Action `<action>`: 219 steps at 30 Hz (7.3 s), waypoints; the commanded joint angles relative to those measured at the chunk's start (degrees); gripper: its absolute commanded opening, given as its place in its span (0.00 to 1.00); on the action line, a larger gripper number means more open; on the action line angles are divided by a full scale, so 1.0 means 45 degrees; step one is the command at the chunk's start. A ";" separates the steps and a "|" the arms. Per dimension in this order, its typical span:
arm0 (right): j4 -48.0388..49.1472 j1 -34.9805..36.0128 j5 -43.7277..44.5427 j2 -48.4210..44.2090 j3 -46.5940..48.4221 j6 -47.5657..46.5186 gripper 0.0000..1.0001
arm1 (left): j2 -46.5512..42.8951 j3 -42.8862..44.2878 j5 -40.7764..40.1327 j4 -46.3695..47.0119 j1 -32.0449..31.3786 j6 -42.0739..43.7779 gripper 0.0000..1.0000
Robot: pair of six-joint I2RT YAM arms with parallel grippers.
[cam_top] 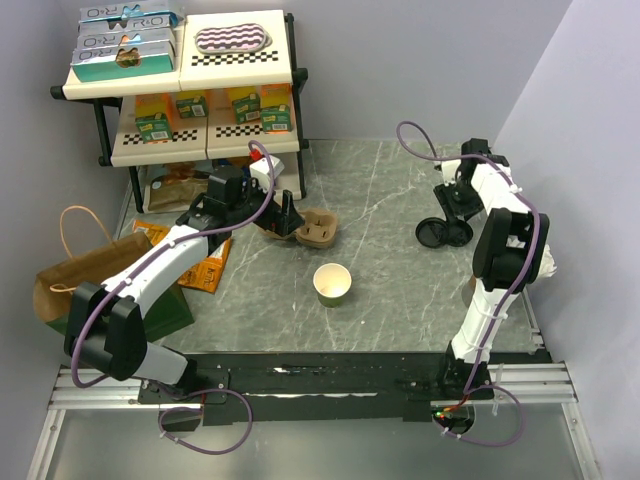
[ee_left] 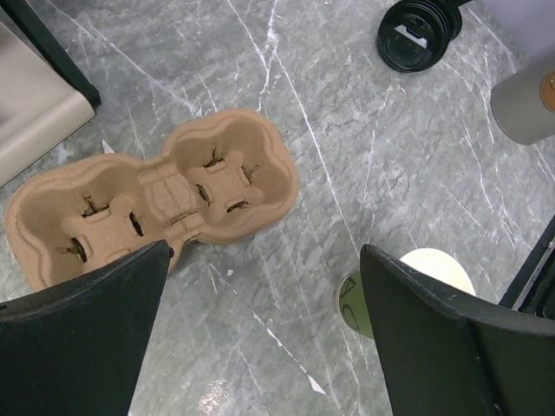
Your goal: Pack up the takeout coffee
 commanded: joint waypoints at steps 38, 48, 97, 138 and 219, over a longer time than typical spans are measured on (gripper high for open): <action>-0.5389 0.0168 -0.0815 0.3047 0.5080 -0.0083 0.32 | -0.0488 -0.0271 -0.0070 0.0688 -0.0031 -0.0222 0.97; -0.4276 0.0324 -0.0756 0.1640 0.3419 -0.0298 0.36 | -0.0664 -0.0565 -0.0051 0.0903 -0.0031 -0.0378 0.97; -0.5156 0.0715 -0.0306 0.2871 0.3928 0.0815 0.11 | -0.0703 -0.0780 -0.0109 0.1177 -0.0011 -0.0534 0.97; -0.1662 0.5207 0.4517 0.0254 -0.1384 -0.5962 0.48 | -0.1972 -0.1952 -0.0304 0.1216 0.0243 -0.0241 0.97; -0.8341 0.6319 -1.2493 -0.2890 0.4457 -0.3619 0.00 | -0.2285 0.0041 0.2820 0.0121 -0.1963 1.4385 0.97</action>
